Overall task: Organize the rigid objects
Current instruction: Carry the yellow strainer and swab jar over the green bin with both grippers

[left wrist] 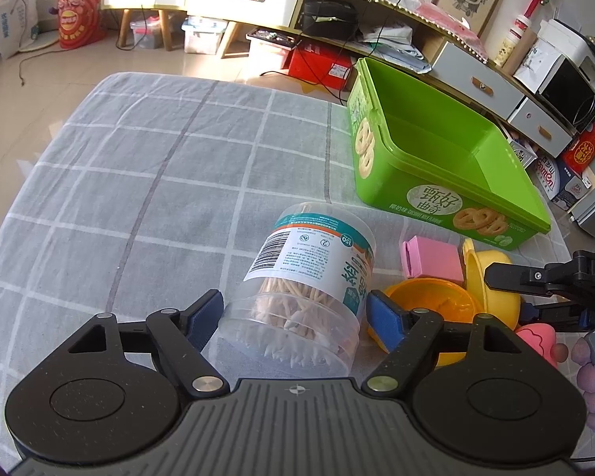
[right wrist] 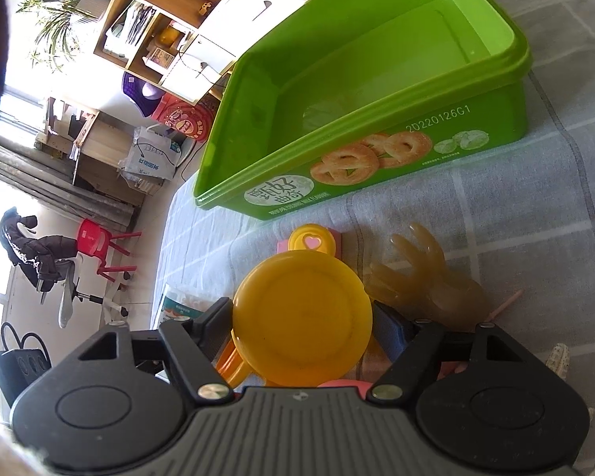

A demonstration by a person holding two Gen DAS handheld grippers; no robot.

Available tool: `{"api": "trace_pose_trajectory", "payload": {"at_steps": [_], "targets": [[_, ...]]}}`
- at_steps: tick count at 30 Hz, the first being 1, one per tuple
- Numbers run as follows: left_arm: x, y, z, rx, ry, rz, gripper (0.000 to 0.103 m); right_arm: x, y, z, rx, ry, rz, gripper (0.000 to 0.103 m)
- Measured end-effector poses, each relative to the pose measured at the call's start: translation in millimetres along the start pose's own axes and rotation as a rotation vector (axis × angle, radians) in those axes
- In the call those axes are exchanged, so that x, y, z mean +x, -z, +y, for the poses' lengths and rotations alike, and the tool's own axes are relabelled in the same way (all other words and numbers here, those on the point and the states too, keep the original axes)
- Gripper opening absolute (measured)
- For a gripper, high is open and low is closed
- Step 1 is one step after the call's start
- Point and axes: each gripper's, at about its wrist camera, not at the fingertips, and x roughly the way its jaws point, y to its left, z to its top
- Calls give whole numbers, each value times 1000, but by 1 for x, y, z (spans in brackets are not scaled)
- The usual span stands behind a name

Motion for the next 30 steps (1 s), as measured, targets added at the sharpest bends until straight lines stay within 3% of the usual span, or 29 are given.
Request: {"api": "trace_pose_trajectory", "payload": {"at_steps": [13,23,30], "targets": [[-17,-7,-6,-142,21,-60,72,-29,-11,7,12,-36,-97,49],[-34,-18,-27,-169,65,-136,72,-61,-21,1,40,-64,-188,49],[-44,-46,-53,-149,121,-212,72,-91,-42,1,61,-77,-281,49]]}}
